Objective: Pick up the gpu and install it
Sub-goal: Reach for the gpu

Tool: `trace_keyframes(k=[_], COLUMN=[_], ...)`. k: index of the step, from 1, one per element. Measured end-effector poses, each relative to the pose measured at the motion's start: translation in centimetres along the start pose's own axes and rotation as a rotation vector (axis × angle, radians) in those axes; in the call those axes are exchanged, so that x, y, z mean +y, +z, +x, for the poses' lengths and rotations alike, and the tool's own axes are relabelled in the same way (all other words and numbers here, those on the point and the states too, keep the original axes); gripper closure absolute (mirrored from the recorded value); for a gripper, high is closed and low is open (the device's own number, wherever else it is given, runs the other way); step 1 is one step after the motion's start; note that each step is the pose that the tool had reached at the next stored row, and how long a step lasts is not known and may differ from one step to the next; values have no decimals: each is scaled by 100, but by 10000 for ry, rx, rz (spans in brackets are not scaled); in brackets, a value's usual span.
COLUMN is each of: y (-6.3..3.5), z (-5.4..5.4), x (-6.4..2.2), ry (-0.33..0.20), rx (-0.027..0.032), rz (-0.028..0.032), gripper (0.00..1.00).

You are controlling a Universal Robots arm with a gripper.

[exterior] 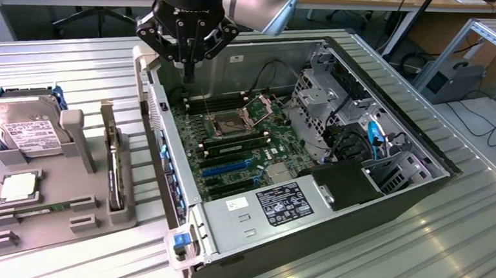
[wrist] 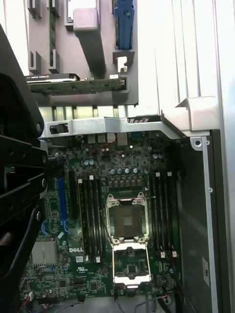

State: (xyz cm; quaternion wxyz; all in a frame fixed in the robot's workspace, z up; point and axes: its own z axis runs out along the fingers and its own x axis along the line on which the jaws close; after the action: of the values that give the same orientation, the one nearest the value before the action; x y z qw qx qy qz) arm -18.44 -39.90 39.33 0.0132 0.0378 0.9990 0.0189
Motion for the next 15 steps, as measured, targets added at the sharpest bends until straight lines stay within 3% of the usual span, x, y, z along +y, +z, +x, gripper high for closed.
trace_keyframes(k=[15], y=[-1], z=[33], x=[-2], ry=[0], rx=[0], rz=[0], gripper=[89])
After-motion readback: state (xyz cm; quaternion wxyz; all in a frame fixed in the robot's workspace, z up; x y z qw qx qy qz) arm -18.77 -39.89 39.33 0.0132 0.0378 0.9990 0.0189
